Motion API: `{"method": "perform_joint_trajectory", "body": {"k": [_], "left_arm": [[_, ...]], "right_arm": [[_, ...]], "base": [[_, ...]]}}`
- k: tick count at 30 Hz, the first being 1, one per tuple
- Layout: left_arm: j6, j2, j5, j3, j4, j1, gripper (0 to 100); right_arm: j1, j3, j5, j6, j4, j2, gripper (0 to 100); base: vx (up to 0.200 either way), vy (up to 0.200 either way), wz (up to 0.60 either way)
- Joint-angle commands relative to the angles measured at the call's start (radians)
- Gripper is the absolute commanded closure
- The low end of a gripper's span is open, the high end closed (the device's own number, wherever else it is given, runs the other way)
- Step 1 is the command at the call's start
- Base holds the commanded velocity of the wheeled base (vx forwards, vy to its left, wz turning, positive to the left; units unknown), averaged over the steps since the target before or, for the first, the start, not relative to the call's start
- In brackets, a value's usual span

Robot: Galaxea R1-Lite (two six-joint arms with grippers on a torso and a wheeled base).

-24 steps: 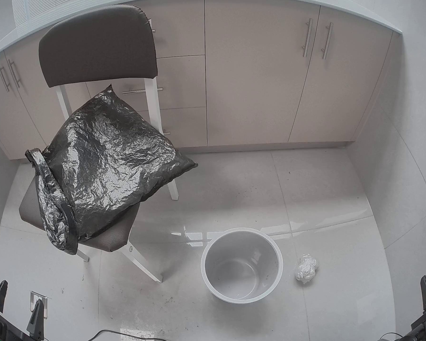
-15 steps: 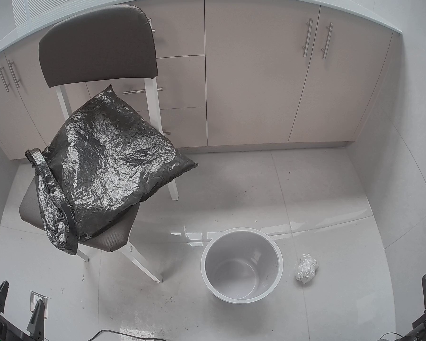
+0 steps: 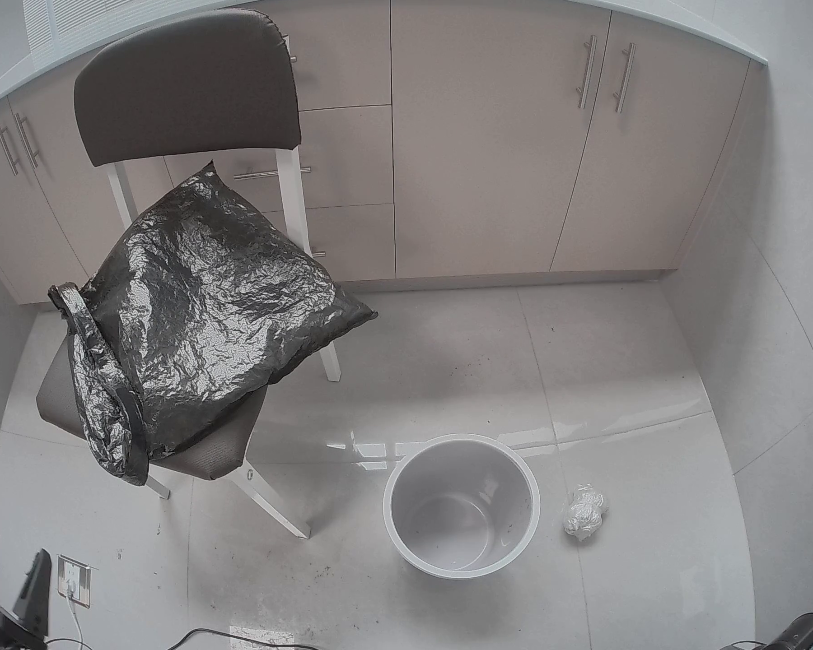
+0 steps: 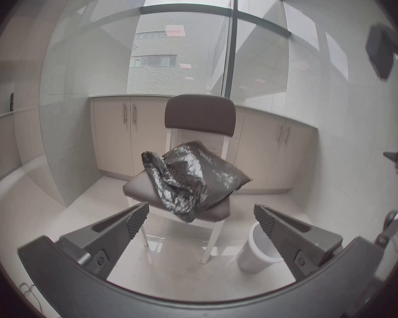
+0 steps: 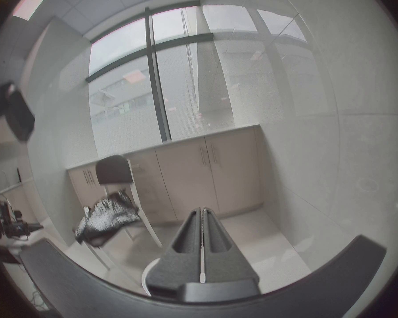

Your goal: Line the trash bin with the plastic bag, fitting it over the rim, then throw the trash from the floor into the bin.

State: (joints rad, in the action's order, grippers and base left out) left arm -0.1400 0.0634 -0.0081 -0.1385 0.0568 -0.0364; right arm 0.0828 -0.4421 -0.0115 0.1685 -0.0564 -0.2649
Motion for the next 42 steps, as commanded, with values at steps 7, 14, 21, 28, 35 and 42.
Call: {"method": "perform_joint_trajectory", "body": {"k": [7,14,21,28,35,42], "left_arm": [[-0.162,0.63,-0.004,-0.331,0.041,-0.227,0],[-0.121,1.036,-0.012,-0.288,-0.18,-0.175,0],[0.1,1.323,-0.113,-0.288,-0.307,0.01,0],[0.154,1.438,-0.182,-0.306,-0.37,0.113,0],[0.151,1.432,-0.188,-0.305,-0.374,0.142,0],[0.125,1.426,-0.305,-0.309,-0.376,0.179,0]], "right_arm": [[0.137,-0.055,0.001,0.157,-0.7,-0.956,100],[0.155,-0.056,-0.001,0.187,-0.933,-1.218,100],[0.176,-0.055,-0.008,0.218,-1.09,-1.376,100],[0.173,-0.05,-0.007,0.22,-1.128,-1.421,100],[0.173,-0.049,-0.007,0.221,-1.128,-1.421,100],[0.173,-0.047,-0.007,0.221,-1.128,-1.419,100]], "base": [[0.0,0.0,0.0],[0.0,0.0,0.0],[0.0,0.0,0.0],[0.0,0.0,0.0],[0.0,0.0,0.0],[0.0,0.0,0.0]]}}
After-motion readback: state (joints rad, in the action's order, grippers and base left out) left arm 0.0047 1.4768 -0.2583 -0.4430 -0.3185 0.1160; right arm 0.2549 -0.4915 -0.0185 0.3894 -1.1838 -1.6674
